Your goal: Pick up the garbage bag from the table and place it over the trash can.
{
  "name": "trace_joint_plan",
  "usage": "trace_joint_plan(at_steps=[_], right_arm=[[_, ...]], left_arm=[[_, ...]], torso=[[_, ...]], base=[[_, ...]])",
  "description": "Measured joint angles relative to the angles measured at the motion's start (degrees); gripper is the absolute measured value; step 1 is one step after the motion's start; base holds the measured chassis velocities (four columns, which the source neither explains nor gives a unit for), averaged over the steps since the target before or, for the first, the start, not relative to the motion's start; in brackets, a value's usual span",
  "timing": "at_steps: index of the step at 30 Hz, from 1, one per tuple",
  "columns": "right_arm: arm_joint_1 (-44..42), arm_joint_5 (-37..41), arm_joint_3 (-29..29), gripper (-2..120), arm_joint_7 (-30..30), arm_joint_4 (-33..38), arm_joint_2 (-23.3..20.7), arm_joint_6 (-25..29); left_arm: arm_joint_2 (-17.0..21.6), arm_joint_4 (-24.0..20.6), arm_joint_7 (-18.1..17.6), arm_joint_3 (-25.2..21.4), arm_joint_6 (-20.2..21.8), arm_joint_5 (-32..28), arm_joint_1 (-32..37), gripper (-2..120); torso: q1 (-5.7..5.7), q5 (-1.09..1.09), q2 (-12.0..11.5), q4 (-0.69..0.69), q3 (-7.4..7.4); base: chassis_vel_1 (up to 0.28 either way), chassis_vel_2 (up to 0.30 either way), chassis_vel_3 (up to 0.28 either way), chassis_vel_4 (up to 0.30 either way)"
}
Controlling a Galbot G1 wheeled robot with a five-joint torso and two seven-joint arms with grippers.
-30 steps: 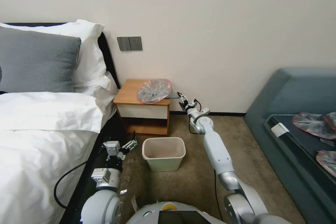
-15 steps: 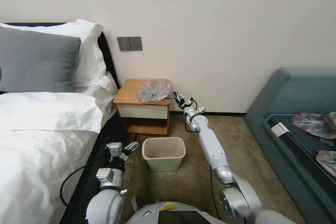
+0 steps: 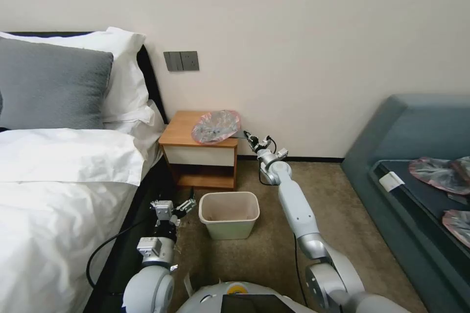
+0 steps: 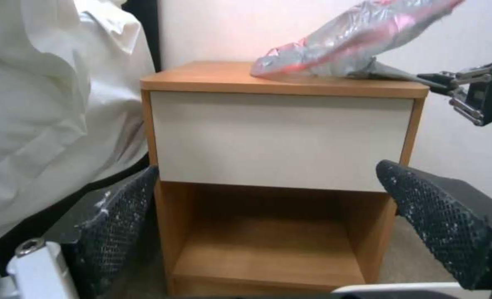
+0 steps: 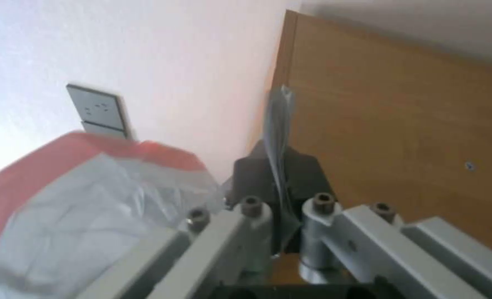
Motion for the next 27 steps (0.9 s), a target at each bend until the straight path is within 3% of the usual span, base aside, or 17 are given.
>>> trace_joint_plan(at_steps=[5, 9, 16, 21, 24, 26, 27], right_arm=[[-1.1, 0.0, -0.3, 0, 1.1, 2.5, 0.1, 0.4], [-4.1, 1.9, -0.8, 0, 3.8, 8.4, -0.4, 0.5], [-14.7, 4.7, -2.0, 0, 10.1, 22.8, -2.2, 1.0], [-23.2, 5.3, -2.3, 0, 12.4, 32.9, -2.7, 1.2], [-25.2, 5.2, -2.4, 0, 12.9, 35.5, -2.8, 1.2], [-32.9, 2.6, -3.1, 0, 13.0, 43.1, -3.5, 1.6], [-32.9, 2.6, -3.1, 0, 13.0, 43.1, -3.5, 1.6]], left_arm=[[-0.2, 0.3, 0.1, 0.1, -0.3, 0.5, 0.1, 100], [-0.5, 0.5, 0.2, 0.1, -0.6, 1.0, 0.2, 100], [-0.9, 0.9, 0.3, 0.2, -1.0, 1.6, 0.3, 100], [-0.7, 1.2, 0.3, 0.6, -1.5, 2.3, 0.5, 100], [-0.6, 1.2, 0.4, 0.6, -1.6, 2.4, 0.6, 100], [-0.6, 0.7, 0.9, 0.6, -2.3, 2.7, 1.1, 100], [-0.6, 0.7, 0.9, 0.6, -2.3, 2.7, 1.1, 100]], torso=[[0.00, 0.00, 0.0, 0.01, 0.00], [0.00, 0.00, 0.0, 0.01, 0.00], [0.00, 0.00, 0.0, 0.00, 0.00], [0.00, 0.00, 0.0, -0.01, -0.01], [-0.01, 0.00, 0.0, 0.00, -0.01], [-0.01, 0.00, 0.0, 0.00, -0.01], [-0.01, 0.00, 0.0, 0.00, -0.01]], base=[[0.000, 0.000, 0.000, 0.000], [0.000, 0.000, 0.000, 0.000], [0.000, 0.000, 0.000, 0.000], [0.000, 0.000, 0.000, 0.000], [0.000, 0.000, 0.000, 0.000], [0.000, 0.000, 0.000, 0.000], [0.000, 0.000, 0.000, 0.000]])
